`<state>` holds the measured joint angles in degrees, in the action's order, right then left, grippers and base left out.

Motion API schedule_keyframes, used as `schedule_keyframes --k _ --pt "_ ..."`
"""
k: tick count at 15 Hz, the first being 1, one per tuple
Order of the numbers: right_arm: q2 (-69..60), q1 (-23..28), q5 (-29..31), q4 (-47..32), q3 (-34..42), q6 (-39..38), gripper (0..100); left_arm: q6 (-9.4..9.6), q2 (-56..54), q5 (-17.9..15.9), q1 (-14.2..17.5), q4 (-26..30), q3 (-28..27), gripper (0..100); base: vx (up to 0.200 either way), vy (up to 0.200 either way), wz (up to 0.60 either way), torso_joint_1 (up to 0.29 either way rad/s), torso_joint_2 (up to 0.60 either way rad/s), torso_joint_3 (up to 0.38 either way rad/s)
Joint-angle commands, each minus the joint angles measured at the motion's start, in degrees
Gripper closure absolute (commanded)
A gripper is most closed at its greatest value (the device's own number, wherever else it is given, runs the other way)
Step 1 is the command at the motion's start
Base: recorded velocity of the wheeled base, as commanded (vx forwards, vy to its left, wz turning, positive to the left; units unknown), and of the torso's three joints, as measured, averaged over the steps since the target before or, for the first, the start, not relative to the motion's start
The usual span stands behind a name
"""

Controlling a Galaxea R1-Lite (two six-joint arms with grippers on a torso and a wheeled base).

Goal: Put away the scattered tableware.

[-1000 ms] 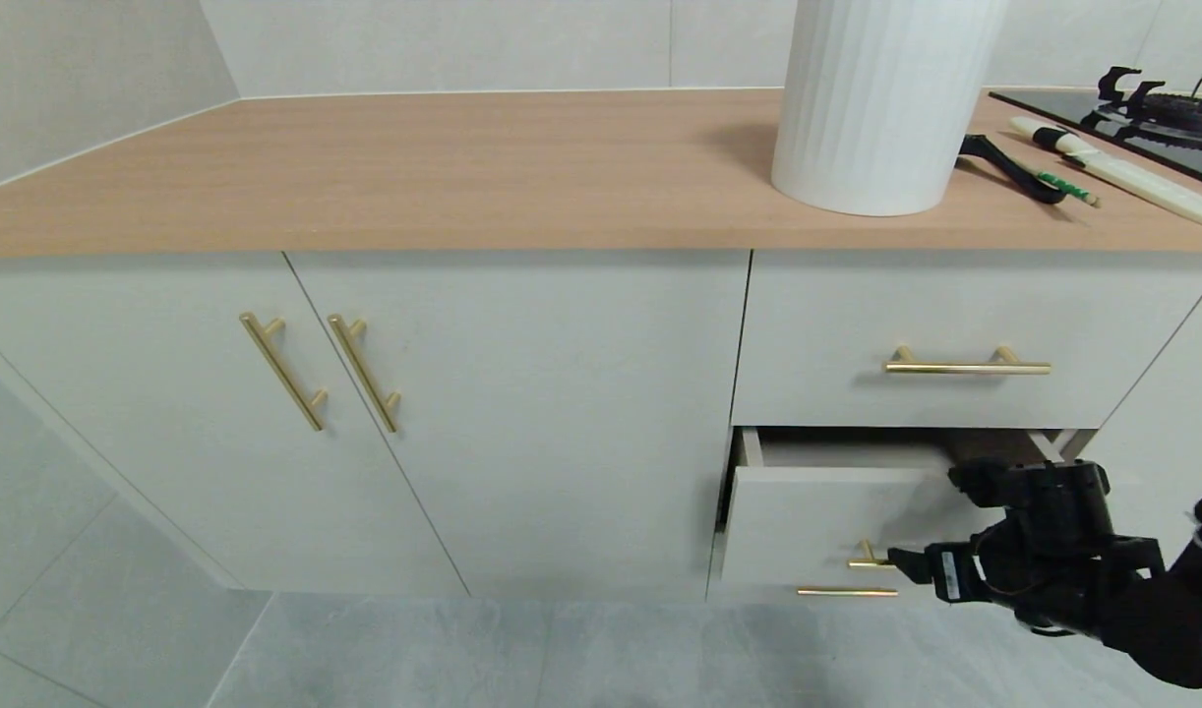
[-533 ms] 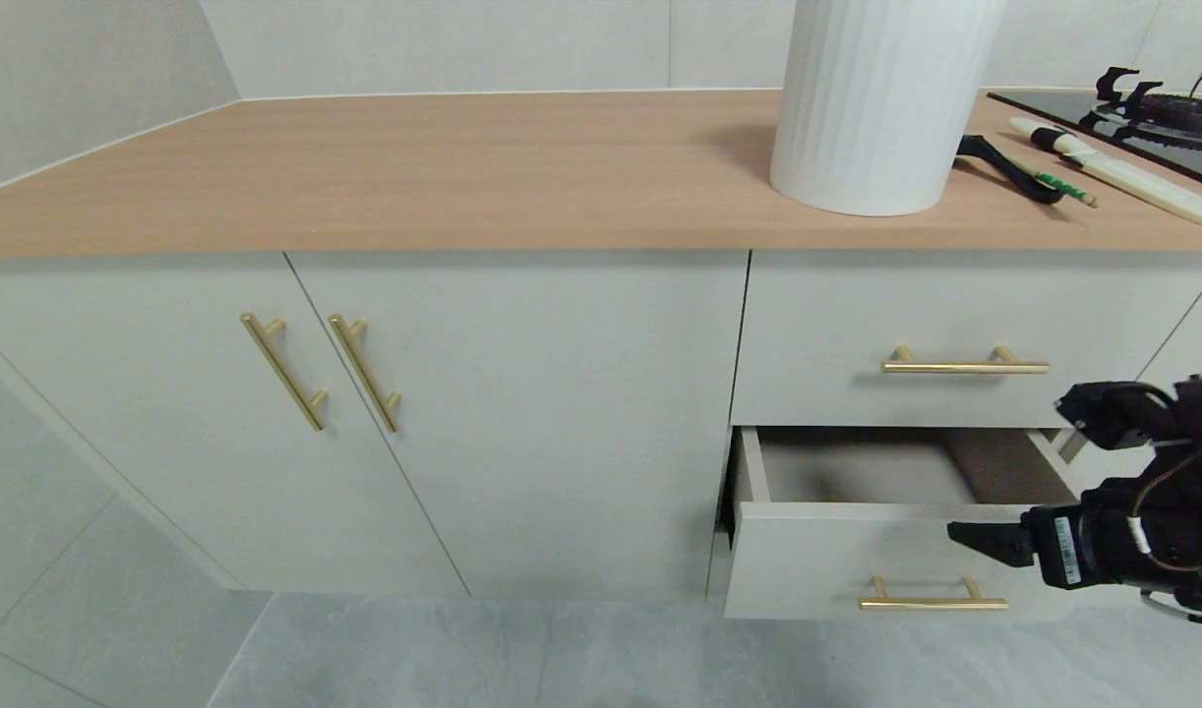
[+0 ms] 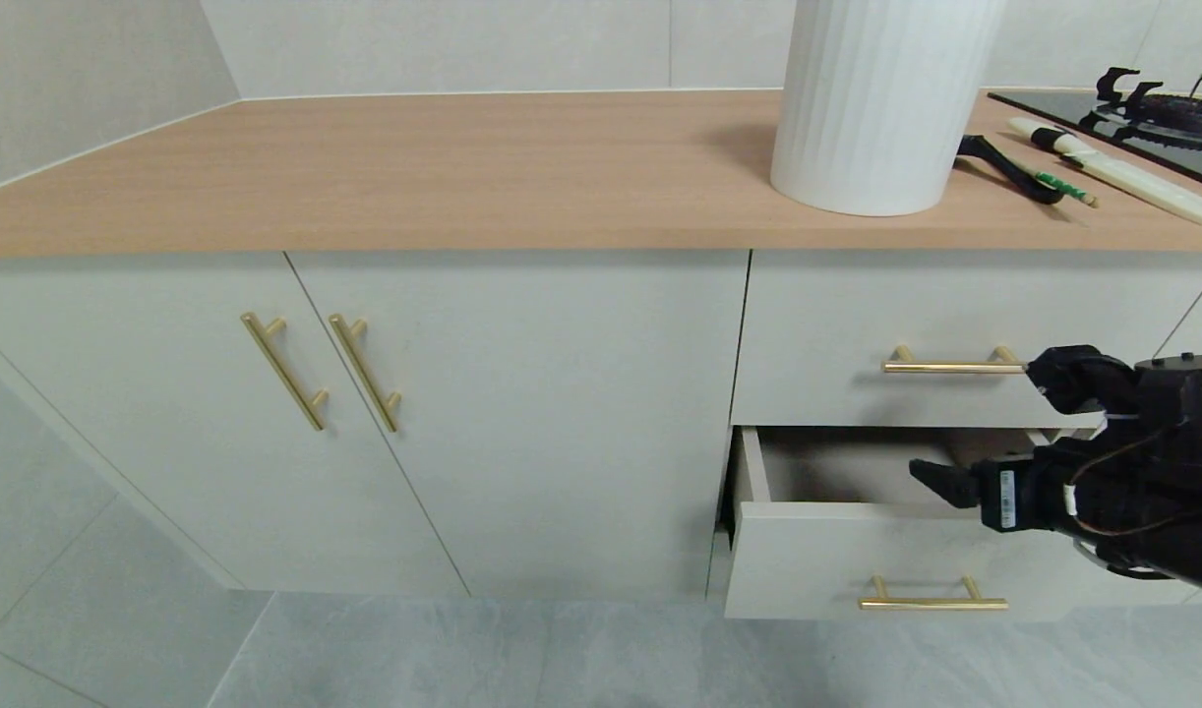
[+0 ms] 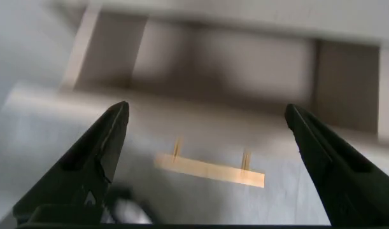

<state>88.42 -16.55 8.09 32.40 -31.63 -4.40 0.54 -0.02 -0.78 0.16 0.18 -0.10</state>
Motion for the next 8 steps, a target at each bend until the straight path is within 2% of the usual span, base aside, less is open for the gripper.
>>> schedule_keyframes --k 1,2,4,8 --pt "11.25 -0.50 3.51 11.28 4.21 -0.08 0 -0.01 0.02 -0.01 0.02 -0.01 0.01 0 0.000 0.000 0.00 0.000 0.00 0.000" --pt "13.10 -0.50 4.47 15.85 5.18 0.01 0 -0.01 0.02 -0.01 0.02 -0.01 0.01 0 0.000 0.000 0.00 0.000 0.00 0.000" --pt "15.20 -0.50 5.00 19.10 5.88 0.01 0 -0.01 0.02 -0.01 0.02 -0.01 0.01 0 0.000 0.000 0.00 0.000 0.00 0.000" --pt "15.56 -0.50 5.00 19.19 5.79 0.01 0 -0.01 0.02 -0.01 0.02 -0.01 0.01 0 0.000 0.000 0.00 0.000 0.00 0.000"
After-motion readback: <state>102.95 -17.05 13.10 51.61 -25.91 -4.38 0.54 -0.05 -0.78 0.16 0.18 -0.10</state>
